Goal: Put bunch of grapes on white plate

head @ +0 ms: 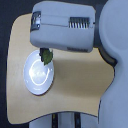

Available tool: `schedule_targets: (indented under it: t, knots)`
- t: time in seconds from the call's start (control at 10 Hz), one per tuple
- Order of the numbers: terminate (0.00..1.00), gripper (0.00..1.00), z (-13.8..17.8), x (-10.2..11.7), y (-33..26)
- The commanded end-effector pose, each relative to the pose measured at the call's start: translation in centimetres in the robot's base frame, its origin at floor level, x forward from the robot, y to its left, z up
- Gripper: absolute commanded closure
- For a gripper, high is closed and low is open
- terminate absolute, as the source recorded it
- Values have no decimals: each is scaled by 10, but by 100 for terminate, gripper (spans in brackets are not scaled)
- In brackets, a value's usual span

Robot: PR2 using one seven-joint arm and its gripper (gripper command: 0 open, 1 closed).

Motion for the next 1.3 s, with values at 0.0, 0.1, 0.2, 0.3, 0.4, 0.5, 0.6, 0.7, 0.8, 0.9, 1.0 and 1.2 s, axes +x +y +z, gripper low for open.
schedule_targets:
  t: [0.0,0.1,0.2,0.3,0.4,0.5,0.6,0.7,0.8,0.9,1.0,1.2]
  knots:
    - [0,100,-30,-30,30]
    - [0,100,-33,-36,32]
    - [0,100,-35,-43,39]
    - [0,100,-39,-50,46]
    - [0,100,-40,-55,56]
    - [0,100,-39,-61,67]
    - [0,100,-36,-68,74]
    - [0,100,-35,-74,77]
    - [0,100,-40,-75,77]
    - [0,100,-44,-76,77]
    - [0,100,-53,-76,74]
    - [0,100,-77,-79,71]
